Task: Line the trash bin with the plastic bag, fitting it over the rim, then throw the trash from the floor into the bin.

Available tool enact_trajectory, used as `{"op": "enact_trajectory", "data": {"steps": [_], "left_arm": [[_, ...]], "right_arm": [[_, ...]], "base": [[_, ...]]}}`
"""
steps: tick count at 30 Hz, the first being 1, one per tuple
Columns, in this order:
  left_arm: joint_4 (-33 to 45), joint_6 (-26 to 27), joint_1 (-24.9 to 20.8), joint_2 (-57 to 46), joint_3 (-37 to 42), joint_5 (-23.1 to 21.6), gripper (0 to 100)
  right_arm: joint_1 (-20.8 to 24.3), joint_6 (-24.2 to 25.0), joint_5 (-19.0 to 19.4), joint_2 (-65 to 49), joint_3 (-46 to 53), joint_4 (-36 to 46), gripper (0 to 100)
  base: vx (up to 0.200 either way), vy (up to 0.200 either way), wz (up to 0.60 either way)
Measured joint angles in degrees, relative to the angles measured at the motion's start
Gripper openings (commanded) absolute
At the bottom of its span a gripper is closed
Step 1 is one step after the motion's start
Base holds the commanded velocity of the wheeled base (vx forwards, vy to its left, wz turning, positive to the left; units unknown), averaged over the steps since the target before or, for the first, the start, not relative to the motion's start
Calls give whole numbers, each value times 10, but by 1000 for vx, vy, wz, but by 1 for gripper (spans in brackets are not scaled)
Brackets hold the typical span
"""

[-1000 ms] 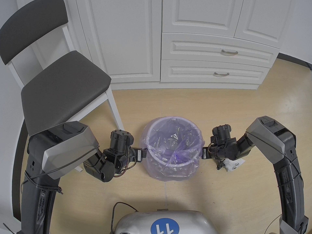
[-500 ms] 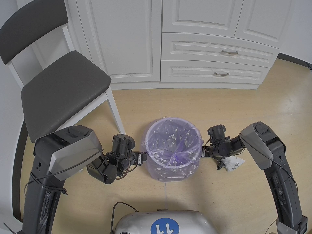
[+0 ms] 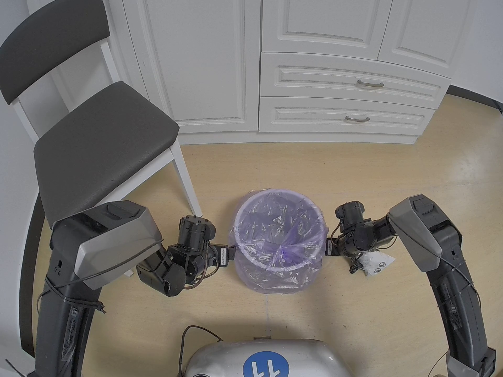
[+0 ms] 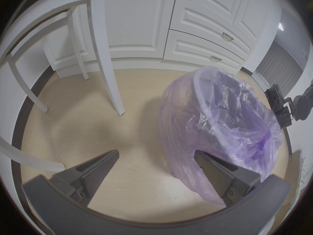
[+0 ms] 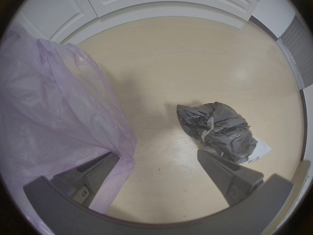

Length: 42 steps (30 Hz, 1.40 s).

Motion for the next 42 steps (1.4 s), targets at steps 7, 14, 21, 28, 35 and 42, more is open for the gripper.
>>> {"op": "enact_trajectory", "data": {"steps": [7,14,21,28,35,42], "left_arm": [[23,8,-1,-48,29,0,100],[56,13,0,-95,47,0,100],[69,20,0,-130,61,0,100],[71,25,1,-144,65,0,100],[71,26,1,-148,66,0,100],[71,27,1,-148,64,1,100]], "right_arm": [[-16,-40,21,-74,76,1,100],[-39,-106,45,-186,180,-15,100],[-35,-116,92,-307,282,-79,0],[75,19,103,-363,325,-145,0],[148,95,86,-316,290,-184,0],[176,122,70,-200,159,-168,0]], "base": [[0,0,0],[0,0,0],[0,0,0],[0,0,0],[0,0,0],[0,0,0]]}}
